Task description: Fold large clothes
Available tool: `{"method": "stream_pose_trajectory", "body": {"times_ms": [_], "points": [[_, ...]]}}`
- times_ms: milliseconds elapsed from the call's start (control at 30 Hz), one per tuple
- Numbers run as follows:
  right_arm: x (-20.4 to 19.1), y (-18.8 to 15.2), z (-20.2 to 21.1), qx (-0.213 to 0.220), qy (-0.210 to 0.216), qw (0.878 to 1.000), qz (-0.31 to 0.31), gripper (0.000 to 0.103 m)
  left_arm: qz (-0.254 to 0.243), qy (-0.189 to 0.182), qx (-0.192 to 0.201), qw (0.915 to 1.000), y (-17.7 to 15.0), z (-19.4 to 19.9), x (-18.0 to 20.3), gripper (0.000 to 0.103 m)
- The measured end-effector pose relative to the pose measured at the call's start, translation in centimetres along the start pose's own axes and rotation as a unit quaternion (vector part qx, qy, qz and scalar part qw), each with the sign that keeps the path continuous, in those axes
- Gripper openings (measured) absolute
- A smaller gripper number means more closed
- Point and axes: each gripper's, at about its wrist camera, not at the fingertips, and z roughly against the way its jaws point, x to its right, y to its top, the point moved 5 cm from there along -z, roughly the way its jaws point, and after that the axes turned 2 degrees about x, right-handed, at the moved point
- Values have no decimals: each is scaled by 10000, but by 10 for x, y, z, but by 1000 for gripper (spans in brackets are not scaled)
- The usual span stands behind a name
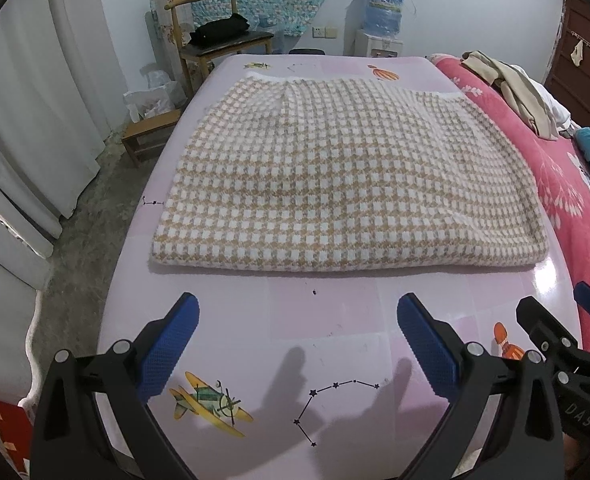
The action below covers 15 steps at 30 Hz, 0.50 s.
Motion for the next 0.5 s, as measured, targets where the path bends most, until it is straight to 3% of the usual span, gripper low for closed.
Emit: {"method": "stream_pose_trajectory", "body": {"times_ms": [500], "points": [[0,0,-1,-35,-7,10000,4,95,12,-15,-25,10000,0,0,-1,98]]}}
